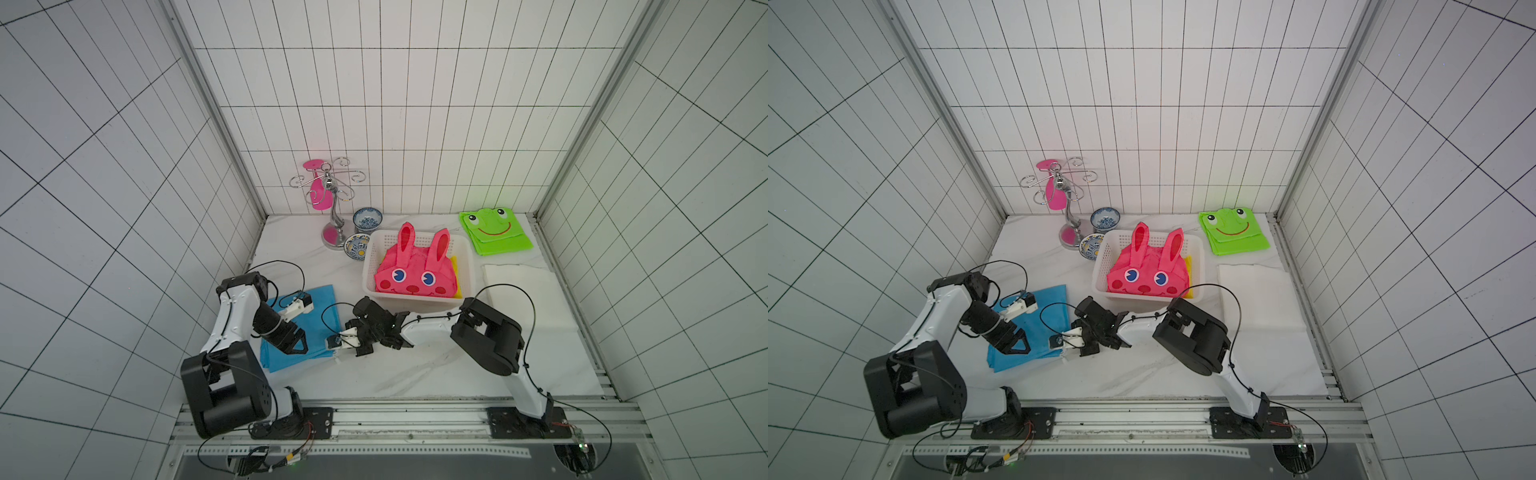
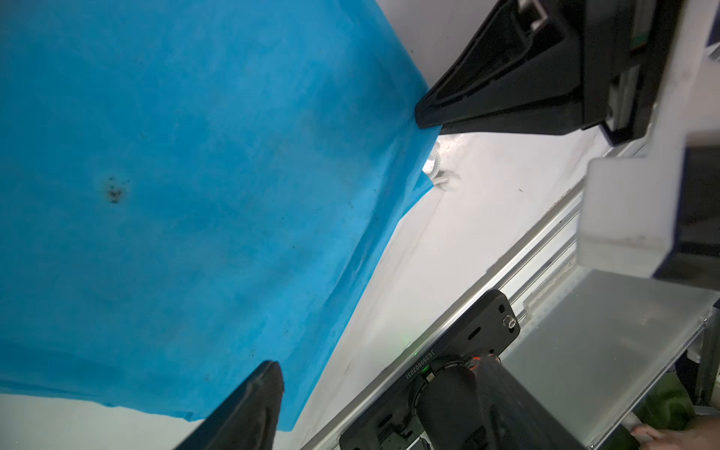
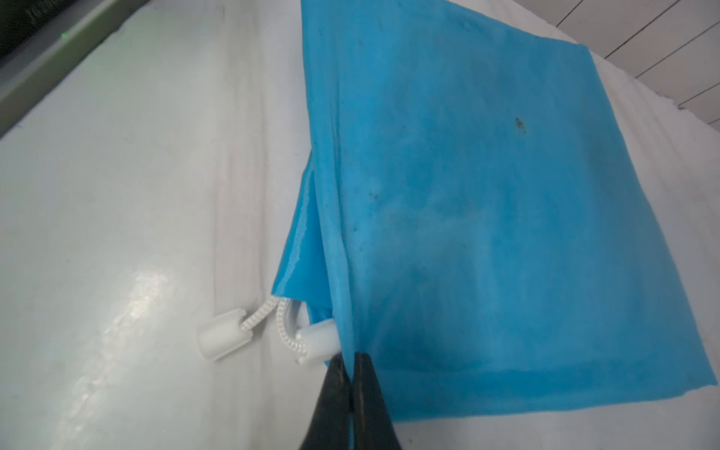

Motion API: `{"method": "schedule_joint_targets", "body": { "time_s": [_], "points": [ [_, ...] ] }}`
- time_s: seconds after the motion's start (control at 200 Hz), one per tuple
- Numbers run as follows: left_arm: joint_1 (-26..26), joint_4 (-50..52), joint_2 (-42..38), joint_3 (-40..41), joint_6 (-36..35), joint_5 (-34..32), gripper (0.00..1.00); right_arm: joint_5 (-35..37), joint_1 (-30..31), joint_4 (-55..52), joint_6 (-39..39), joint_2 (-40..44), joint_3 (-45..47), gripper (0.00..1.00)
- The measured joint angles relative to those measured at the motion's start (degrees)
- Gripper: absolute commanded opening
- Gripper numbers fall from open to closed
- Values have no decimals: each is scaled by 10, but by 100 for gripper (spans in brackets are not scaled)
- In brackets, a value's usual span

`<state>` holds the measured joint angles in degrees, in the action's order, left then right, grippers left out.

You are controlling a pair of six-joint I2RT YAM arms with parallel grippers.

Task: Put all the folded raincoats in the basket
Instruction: Pick up the raincoat from the center of the board.

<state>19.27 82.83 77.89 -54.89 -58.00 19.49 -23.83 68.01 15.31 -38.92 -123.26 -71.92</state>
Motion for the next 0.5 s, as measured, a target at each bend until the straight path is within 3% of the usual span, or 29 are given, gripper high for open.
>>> {"method": "schedule_joint_targets", "body": {
  "time_s": [0.075,0.28,0.5],
  "points": [
    [-6,-23,-19,28,-27,5,96,-13,-3,29,53,5,19,0],
    [-74,-118,-74,96,-32,-12,96,-41,-9,103,170,15,43,0],
    [-89,-190,-76,118,-50,-19,96,-57,-13,152,239,29,58,0]
  ]
}}
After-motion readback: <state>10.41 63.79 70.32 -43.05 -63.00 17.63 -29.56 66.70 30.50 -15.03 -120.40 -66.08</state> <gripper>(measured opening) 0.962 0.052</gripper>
